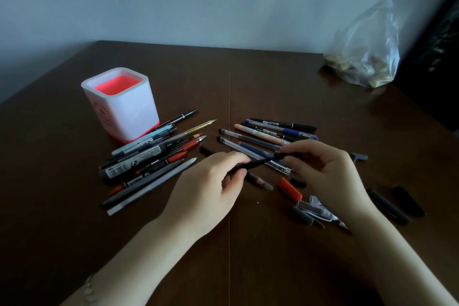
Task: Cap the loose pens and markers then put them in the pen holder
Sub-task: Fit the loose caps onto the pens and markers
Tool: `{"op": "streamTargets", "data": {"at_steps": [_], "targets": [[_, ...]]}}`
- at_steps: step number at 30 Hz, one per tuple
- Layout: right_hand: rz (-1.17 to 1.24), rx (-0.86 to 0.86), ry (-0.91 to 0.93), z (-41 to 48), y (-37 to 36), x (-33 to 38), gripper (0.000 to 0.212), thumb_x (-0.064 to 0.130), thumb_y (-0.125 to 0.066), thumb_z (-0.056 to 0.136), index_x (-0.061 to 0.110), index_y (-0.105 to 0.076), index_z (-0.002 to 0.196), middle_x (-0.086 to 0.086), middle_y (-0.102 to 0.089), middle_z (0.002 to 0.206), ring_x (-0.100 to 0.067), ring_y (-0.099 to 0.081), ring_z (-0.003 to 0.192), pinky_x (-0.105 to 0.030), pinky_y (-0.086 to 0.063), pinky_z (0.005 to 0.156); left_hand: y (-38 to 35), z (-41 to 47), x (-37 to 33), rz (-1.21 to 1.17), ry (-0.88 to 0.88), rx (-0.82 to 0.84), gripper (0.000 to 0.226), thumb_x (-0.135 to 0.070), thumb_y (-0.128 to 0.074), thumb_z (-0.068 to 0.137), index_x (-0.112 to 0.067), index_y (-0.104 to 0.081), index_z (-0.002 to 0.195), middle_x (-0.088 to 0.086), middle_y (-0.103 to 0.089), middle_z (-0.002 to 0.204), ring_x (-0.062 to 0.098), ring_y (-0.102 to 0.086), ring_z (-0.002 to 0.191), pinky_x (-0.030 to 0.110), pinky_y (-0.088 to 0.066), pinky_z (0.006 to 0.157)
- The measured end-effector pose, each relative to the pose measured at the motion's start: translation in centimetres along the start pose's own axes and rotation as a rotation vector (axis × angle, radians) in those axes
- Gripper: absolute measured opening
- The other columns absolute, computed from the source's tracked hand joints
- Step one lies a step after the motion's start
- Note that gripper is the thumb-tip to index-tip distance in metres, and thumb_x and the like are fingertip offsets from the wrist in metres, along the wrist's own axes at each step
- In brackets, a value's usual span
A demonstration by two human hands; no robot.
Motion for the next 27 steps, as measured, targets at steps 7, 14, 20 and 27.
{"op": "streamTargets", "data": {"at_steps": [7,14,20,27], "targets": [[-0.034,0.082,0.057,-0.3,-0.8,0.8,0.032,0.007,-0.062,0.080,0.038,-0.063,0.086,0.020,-0.064,0.091,0.005,-0.060,0.091,-0.010,-0.049,0.080,-0.2,0.1,-0.4,0.014,-0.062,0.013,0.027,-0.023,-0.054,0.085,-0.017,-0.064,0.109,-0.005,-0.068,0.099,0.003,-0.054,0.097,0.001,-0.041,0.079],[-0.027,0.109,0.083,-0.6,-1.2,1.4,0.035,0.007,-0.063,0.079,0.042,-0.062,0.083,0.022,-0.064,0.087,0.011,-0.058,0.090,-0.001,-0.043,0.075,0.2,0.0,-0.6,0.027,-0.093,-0.052,0.027,-0.018,-0.059,0.081,-0.010,-0.068,0.105,0.001,-0.071,0.095,0.008,-0.052,0.102,0.002,-0.036,0.086],[-0.046,0.125,0.098,-0.8,-1.5,1.6,0.037,0.005,-0.064,0.079,0.042,-0.062,0.083,0.017,-0.066,0.086,0.003,-0.061,0.089,-0.007,-0.048,0.075,0.5,-0.1,-0.6,0.028,-0.098,-0.065,0.034,-0.028,-0.049,0.082,-0.011,-0.068,0.103,0.002,-0.072,0.093,0.009,-0.053,0.100,0.011,-0.039,0.088],[-0.063,0.172,0.076,-1.0,-1.9,1.5,0.036,0.010,-0.062,0.081,0.046,-0.060,0.082,0.012,-0.068,0.083,-0.015,-0.063,0.079,-0.026,-0.052,0.073,0.7,-0.1,-1.1,0.020,-0.133,-0.061,0.031,-0.025,-0.051,0.081,-0.011,-0.070,0.101,0.001,-0.072,0.092,0.008,-0.061,0.091,0.017,-0.047,0.083]]}}
Point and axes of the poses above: each hand's wrist, its own z-axis towards the middle knuckle, its own y-axis out of the back of the hand, x = y × z, the point moved 10 cm from there along z, towards the middle knuckle
